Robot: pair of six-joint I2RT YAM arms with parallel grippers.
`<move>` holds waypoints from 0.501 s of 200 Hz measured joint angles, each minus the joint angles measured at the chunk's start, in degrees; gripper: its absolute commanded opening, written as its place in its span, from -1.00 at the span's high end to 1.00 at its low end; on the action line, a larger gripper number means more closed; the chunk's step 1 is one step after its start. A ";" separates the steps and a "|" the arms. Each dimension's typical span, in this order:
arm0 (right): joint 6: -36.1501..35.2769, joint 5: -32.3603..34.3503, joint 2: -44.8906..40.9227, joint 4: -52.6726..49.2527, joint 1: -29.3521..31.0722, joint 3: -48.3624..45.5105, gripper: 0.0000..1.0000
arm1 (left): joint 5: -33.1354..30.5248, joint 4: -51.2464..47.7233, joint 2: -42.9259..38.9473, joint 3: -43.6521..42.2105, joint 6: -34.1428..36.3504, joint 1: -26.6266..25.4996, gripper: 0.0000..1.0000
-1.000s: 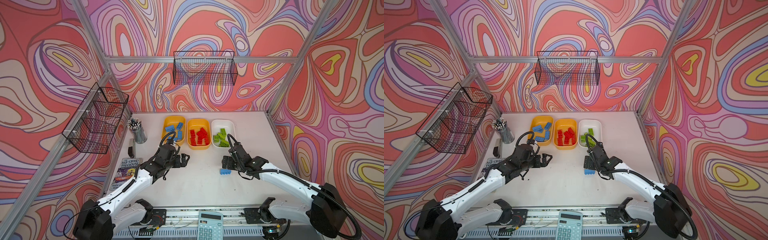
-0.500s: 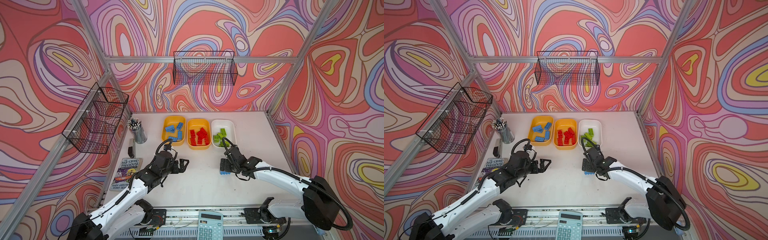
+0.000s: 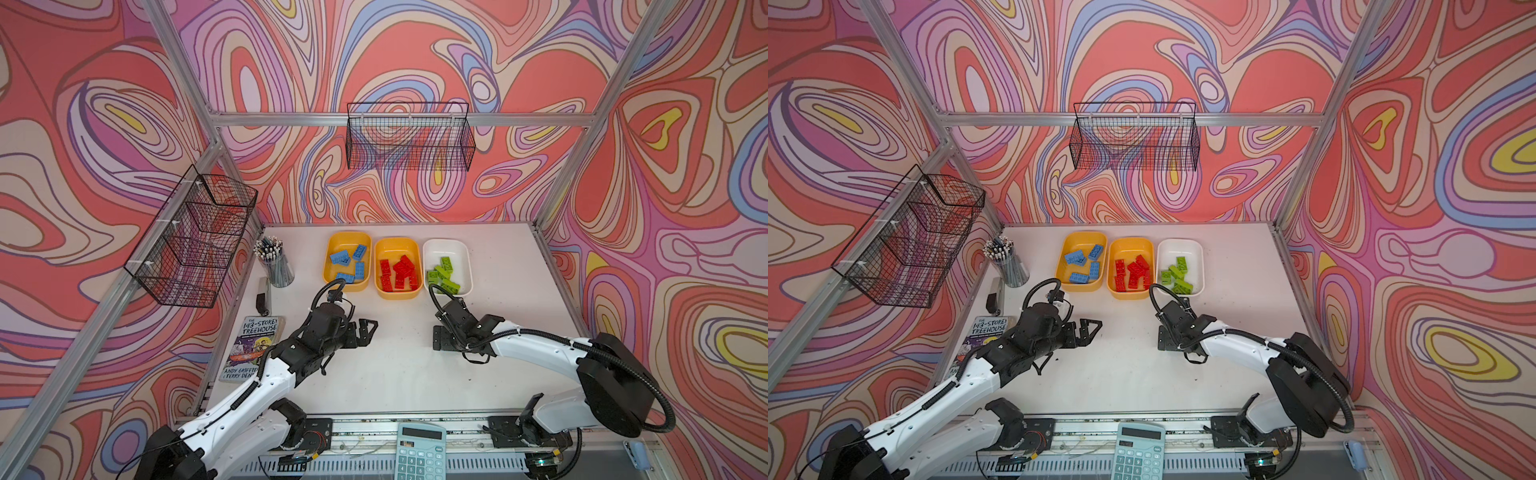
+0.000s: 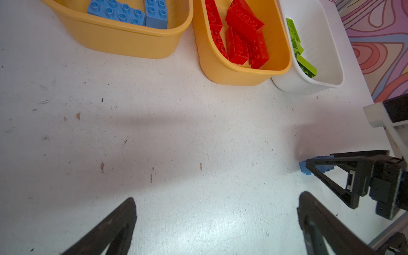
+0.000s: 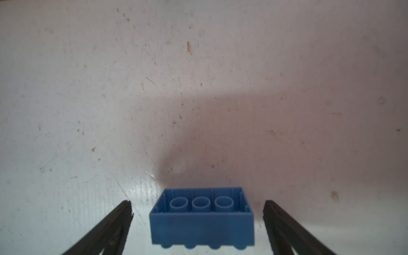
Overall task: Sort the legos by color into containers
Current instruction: 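Grasp the last light-blue brick with the right gripper while the left withdraws, then carry the light-blue brick with the right gripper into the light-blue-brick tub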
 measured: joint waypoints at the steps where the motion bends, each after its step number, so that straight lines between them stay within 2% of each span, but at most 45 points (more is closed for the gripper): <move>1: 0.00 0.00 0.04 0.00 0.02 0.00 -0.91 | 0.00 0.00 0.00 0.00 0.00 0.00 -1.00; 56: 0.11 0.68 2.40 0.28 0.22 1.18 -0.74 | -0.31 -0.20 -0.66 -2.14 0.13 -0.02 -1.00; 100: -0.26 1.14 3.91 0.46 0.22 2.38 -0.25 | -0.85 -1.33 -0.90 -3.13 0.15 -0.02 -1.00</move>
